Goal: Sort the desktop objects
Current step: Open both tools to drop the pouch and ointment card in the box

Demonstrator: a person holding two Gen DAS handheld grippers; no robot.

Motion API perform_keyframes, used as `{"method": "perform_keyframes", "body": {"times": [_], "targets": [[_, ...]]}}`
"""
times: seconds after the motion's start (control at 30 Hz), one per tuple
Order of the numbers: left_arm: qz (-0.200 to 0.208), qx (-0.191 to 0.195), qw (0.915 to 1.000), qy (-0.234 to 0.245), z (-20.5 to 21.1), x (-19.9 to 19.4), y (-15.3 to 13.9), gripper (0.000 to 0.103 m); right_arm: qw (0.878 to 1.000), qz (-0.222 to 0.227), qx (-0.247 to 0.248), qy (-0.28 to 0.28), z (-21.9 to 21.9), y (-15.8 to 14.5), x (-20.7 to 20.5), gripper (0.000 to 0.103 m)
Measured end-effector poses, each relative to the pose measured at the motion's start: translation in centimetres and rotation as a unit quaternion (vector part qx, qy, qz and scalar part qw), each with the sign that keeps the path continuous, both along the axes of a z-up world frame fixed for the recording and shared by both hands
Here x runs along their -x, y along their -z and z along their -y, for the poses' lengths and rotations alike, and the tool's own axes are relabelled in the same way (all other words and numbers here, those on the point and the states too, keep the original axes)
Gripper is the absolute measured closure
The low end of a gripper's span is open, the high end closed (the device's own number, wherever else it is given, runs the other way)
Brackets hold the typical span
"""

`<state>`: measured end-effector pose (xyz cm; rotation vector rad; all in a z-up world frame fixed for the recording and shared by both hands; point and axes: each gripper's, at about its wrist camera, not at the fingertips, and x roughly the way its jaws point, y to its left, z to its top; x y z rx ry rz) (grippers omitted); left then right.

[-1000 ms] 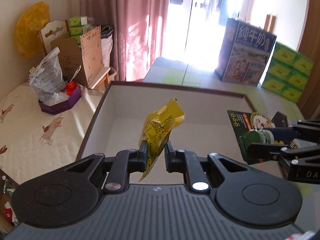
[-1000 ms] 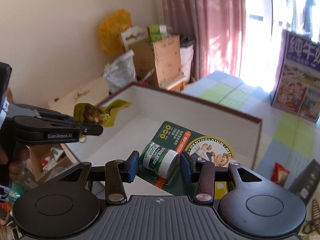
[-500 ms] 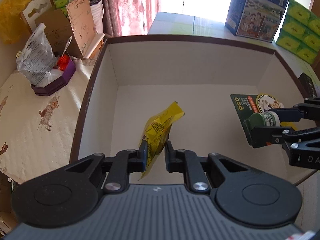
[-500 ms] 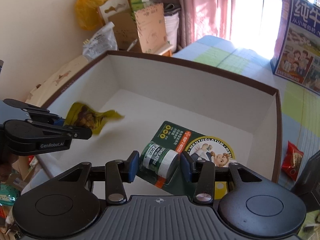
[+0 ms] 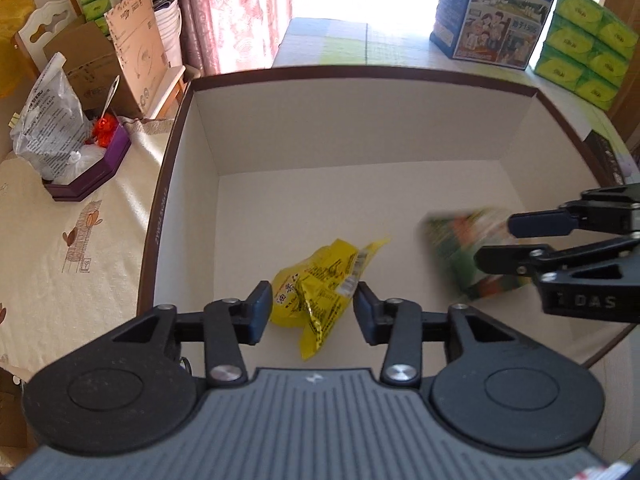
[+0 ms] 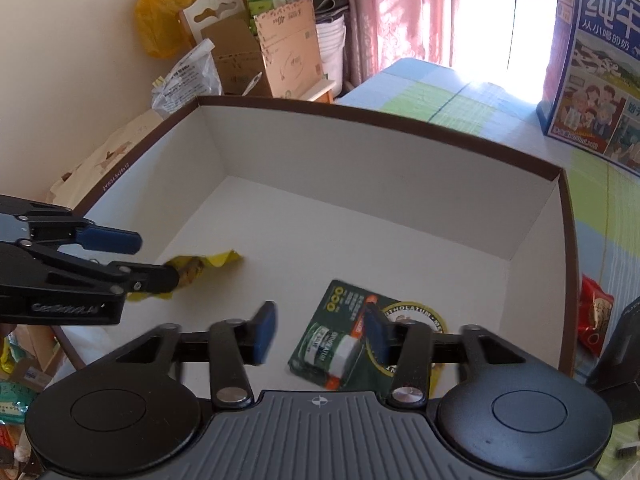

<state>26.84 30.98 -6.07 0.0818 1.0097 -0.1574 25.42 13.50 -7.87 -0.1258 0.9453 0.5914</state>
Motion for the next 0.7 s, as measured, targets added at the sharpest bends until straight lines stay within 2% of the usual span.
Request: {"method": "perform_keyframes", "body": {"times": [0.03,0.07,0.17,0.23,0.4,0.7], "targets": [[0.003,0.001,1.0,0.002,0.0,0.0,-0.3,0.054,1.0,0.005,-0.001,0.001,0.0,-0.2,0.2,0.025],[0.005,0.001,1.0,0.004,0.0,0.1,-0.5,0.052,1.0,0.009,-0.001,0.0,0.1,-0.5,0.5,0.023],[0.015,-0.001,0.9999,0.007,0.2,0.4,-1.3,0.037,1.0,0.012,0.003,-0.002,0.3,-1.0,1.2,0.017],[0.021,0.004,0.9997,0.01,0.2,0.7,-1.7,0.033,1.0,0.015,0.004,0.002,0.5,-1.3,1.8,0.01],[0.027,0.007,0.9995,0.017,0.6,1.6,-2.5,0.022,1.0,0.02,0.004,0.013,1.1,-2.1,3.2,0.002],[0.034,-0.005,0.9993,0.017,1.2,3.3,-3.2,0.013,0.999,0.018,0.01,0.041,2.3,-3.0,4.9,0.002]]}}
